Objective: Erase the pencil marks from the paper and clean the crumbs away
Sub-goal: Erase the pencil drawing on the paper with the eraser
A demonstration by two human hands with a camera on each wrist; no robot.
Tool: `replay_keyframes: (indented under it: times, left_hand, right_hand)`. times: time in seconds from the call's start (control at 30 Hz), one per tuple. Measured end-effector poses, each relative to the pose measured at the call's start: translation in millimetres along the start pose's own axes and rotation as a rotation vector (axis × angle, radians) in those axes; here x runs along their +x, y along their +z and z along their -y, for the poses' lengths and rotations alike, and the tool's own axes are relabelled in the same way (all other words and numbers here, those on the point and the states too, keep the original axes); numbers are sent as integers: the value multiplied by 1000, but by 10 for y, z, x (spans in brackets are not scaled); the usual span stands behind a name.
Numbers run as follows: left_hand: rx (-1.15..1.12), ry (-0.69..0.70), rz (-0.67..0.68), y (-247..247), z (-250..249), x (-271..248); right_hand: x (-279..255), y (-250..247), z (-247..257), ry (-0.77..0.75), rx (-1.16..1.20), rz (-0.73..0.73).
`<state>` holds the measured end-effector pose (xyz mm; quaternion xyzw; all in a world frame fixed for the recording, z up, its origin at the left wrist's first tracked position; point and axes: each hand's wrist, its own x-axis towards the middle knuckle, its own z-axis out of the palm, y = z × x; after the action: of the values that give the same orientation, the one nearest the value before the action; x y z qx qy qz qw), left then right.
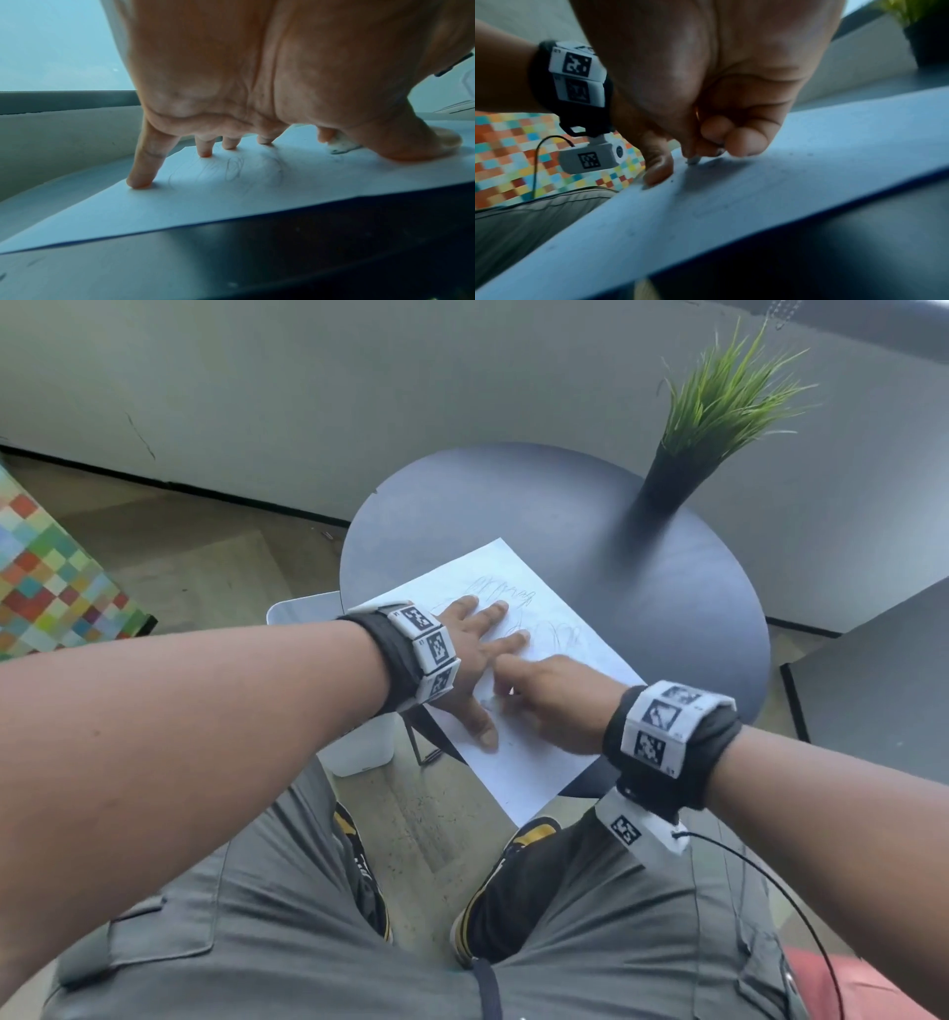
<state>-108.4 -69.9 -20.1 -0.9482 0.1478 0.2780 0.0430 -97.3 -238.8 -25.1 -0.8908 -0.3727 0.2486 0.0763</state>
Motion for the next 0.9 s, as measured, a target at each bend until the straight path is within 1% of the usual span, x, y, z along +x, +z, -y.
replay_keyframes:
  times: [0.03,0.1,0.13,0.17,0.2,0.23,0.3,0.33,0.37,0.4,0.47,0.5,0.53,0.63,0.67,0.7,0.8,0.83,0.9]
  left_hand:
    - [-3,-1,-3,2,-1,0]
    - [7,-10,-13,4,-5,1]
    - [15,-12,-17,10,-6,0]
    - [20,-11,-19,10,-1,-3]
    - [21,-8,-16,9,8,-9]
    - [18,0,-13,14,17,-14]
    - [10,14,-8,11,40,-18]
    - [12,17,-5,11,47,-13]
    - [17,19,-2,5,48,-6]
    - [21,21,1,-1,48,16]
    - [32,23,5,-8,66,63]
    - [44,25,6,-9,82,79]
    - [61,28,7,-7,100,87]
    - [106,50,8,-2,135,90]
    - [113,57,5,-5,138,91]
    - [116,64,3,-12,135,88]
    - [114,67,1,-42,122,65]
    - [120,52,-7,-58,132,50]
    - [103,-4,-59,-67,190,6]
  right_hand:
    - [52,-62,-50,49,7,-42]
    - [169,-181,-188,244,7,-166]
    - [187,-202,-220,323,-1,-201]
    - [177,-191,-200,337,-28,-211]
    - [155,-157,-151,287,-65,-202]
    - [103,-117,-76,202,-79,-166]
    - [-39,-69,41,3,-74,-26]
    - [-75,-78,25,-52,-71,38]
    - [-77,-122,-15,-54,-77,48]
    - [-53,-163,-93,-7,-66,6]
    - [-21,-195,-233,101,-37,-144]
    - [-42,-167,-248,112,-47,-180]
    - [-73,-128,-219,82,-74,-153]
    - [-213,20,-21,-96,-137,109]
    - [-221,27,-22,-111,-133,125]
    - [-195,0,-63,-92,-127,79]
    - [-80,-105,-298,100,-30,-129]
    - [-74,-112,-348,136,-8,-162]
    - [-96,-84,-393,156,-17,-156]
